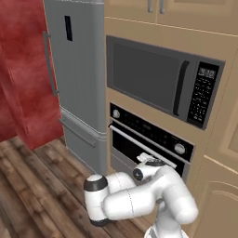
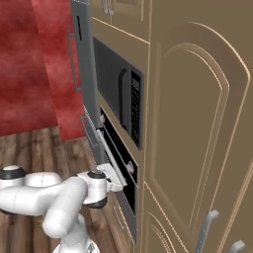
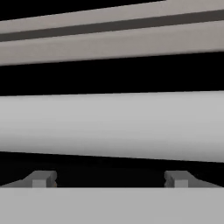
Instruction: Place the fish on the bottom rack of the oven, and slide the tray back inside. Close the oven door.
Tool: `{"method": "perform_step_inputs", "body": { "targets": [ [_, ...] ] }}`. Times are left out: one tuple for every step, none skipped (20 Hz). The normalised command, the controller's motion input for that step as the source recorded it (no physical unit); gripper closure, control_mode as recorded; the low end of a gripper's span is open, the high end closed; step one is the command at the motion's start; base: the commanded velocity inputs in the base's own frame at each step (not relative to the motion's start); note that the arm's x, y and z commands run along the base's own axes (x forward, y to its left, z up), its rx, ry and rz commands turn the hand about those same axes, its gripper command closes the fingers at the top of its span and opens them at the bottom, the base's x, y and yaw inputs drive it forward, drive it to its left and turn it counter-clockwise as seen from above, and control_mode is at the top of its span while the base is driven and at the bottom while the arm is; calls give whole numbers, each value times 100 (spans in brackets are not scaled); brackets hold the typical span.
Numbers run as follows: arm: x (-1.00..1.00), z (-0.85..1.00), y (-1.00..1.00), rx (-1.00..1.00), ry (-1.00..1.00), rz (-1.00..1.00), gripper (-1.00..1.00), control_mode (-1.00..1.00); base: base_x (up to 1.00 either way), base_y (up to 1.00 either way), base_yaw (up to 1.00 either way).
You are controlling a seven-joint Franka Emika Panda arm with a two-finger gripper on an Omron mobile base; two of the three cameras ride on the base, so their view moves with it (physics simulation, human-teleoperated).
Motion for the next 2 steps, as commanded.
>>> {"method": "perform_step_inputs", "body": {
  "targets": [
    [0,0,0,0,0,0,-100,-100,0,0,0],
    [0,0,0,0,0,0,-100,-100,0,0,0]
  ]
}}
